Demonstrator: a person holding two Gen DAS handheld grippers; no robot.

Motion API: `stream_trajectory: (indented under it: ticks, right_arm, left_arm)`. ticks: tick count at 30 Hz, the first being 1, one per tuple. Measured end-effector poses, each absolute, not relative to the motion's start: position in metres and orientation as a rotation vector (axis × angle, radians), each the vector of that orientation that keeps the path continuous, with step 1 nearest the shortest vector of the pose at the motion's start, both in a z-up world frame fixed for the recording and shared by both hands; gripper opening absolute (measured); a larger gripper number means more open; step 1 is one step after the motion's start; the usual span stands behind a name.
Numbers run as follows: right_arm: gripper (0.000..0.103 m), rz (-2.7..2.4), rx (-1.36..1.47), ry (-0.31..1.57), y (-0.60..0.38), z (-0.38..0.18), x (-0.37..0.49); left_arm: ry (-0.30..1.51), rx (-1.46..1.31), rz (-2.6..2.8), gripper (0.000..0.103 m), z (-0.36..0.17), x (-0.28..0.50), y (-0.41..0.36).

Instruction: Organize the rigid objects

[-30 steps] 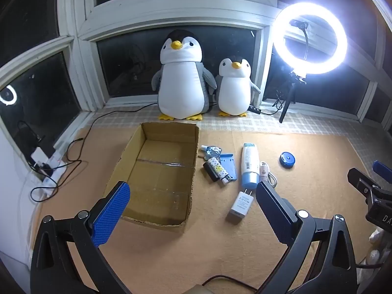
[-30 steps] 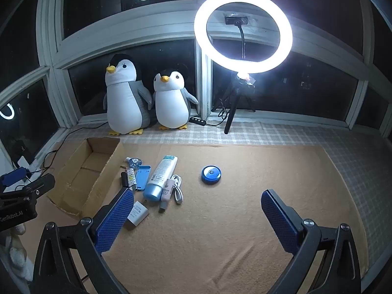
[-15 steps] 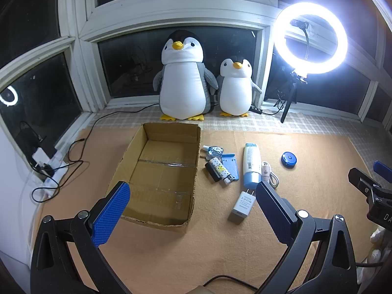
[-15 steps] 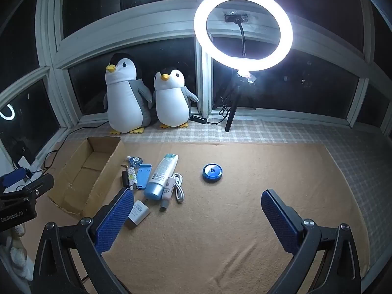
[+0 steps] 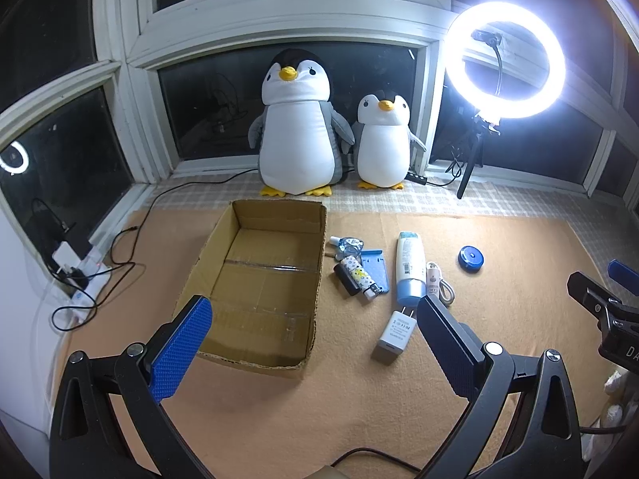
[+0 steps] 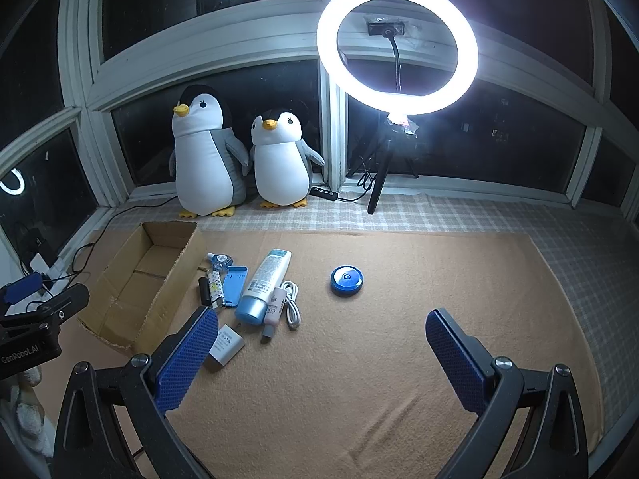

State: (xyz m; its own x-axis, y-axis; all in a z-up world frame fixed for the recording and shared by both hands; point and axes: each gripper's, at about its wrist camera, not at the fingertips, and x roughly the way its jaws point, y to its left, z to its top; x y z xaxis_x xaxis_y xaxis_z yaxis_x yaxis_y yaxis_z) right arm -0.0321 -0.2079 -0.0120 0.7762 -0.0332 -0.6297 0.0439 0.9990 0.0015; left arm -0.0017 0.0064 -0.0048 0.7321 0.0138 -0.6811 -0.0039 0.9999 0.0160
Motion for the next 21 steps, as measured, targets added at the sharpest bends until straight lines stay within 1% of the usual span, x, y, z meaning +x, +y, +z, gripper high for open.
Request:
stream_trajectory:
  ticks: [21]
  right_arm:
    - [0.103,-0.039,0.021,0.697,-0.2084,-0.0188,-0.0298]
  left_arm:
    - [0.761,0.016,0.006,0.102,-0.0089,-0.0003,0.0076]
